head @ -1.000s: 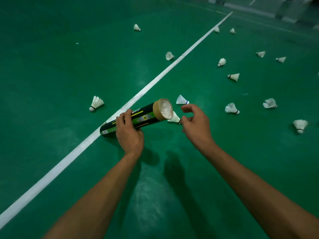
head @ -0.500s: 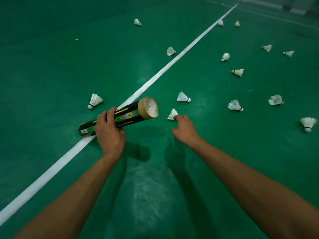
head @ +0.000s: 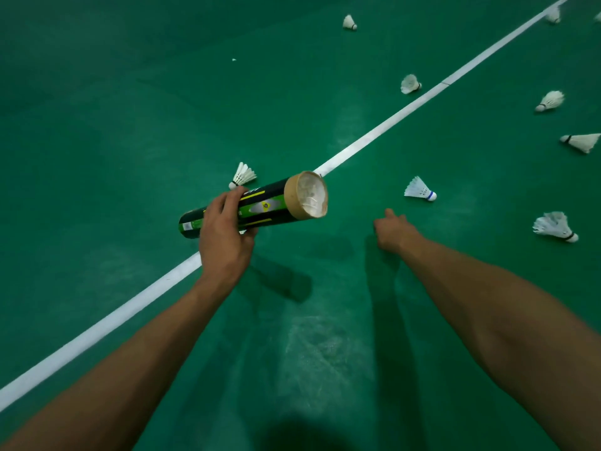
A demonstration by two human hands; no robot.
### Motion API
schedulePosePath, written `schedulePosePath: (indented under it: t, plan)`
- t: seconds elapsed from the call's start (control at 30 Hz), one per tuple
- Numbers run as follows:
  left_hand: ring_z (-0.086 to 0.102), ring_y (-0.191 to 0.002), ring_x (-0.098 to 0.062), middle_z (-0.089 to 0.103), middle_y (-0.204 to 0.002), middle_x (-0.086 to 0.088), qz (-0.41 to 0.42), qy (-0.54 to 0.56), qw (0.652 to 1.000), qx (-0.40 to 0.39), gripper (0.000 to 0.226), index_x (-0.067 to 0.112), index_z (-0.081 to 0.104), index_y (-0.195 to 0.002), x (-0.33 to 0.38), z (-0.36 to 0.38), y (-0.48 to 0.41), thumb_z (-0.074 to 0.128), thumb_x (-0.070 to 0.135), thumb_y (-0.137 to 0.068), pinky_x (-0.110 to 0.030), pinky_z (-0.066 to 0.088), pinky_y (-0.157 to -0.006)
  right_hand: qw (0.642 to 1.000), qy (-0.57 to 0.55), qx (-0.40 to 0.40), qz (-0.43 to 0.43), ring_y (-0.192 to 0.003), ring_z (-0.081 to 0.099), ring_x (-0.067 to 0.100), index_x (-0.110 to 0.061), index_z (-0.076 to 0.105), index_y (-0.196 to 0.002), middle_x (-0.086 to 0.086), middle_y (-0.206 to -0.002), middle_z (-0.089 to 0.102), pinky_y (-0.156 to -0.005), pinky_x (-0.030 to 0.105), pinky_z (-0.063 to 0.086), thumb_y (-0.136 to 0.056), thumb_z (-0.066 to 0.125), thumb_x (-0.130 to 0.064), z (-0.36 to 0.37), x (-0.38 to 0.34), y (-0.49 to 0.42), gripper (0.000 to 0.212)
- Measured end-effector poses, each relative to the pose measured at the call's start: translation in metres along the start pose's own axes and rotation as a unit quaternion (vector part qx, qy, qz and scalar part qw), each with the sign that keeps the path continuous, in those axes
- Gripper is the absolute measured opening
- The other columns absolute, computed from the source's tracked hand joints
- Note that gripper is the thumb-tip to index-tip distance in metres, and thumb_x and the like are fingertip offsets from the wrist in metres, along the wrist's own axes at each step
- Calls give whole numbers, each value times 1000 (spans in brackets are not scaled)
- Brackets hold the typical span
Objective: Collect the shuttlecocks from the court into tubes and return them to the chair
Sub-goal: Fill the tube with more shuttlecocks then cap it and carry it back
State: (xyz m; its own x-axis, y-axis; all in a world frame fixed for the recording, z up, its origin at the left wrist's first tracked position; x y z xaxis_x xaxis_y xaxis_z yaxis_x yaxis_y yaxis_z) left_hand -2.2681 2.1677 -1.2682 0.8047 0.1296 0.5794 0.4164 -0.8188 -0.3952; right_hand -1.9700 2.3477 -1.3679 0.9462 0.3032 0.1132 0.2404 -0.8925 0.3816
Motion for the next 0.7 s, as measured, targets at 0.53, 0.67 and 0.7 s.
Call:
schedulePosePath:
  t: [0.53, 0.67, 0.7]
  plan:
    - [52, -124, -32, 58, -136, -5, -46, -33, 998, 8, 77, 27, 49, -144, 4, -14, -2, 78, 9, -75, -46, 50, -95, 641, -601, 464, -114, -80, 64, 24, -36, 53, -93, -2, -90, 65, -72, 48, 57, -95, 59, -23, -160, -53, 159, 14]
    - [51, -124, -33, 57, -136, -7, -52, -21, 998, 15, 75, 24, 49, -145, 3, -27, -4, 75, 9, -76, -45, 48, -97, 682, -531, 466, -188, -81, 60, 19, -10, 61, -97, 2, -92, 65, -72, 37, 51, -95, 61, -14, -172, -85, 189, 4]
    - [52, -123, -33, 58, -136, -7, -49, -22, 998, 20, 75, 24, 49, -145, 3, -30, -5, 74, 9, -76, -45, 48, -97, 696, -521, 452, -201, -83, 60, 18, -9, 62, -98, 2, -93, 66, -74, 37, 51, -94, 62, -13, -171, -91, 189, 5]
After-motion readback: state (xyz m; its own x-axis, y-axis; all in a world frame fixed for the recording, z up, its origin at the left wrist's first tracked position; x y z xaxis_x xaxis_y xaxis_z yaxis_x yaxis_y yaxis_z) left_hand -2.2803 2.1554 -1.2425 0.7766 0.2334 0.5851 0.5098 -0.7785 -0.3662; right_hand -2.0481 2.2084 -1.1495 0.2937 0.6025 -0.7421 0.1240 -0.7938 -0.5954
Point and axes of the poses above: each hand's wrist, its own y-axis away from the middle knuckle, its own z-axis out of the palm, x = y × z, the point moved 6 cm from there along -y, towards the middle knuckle
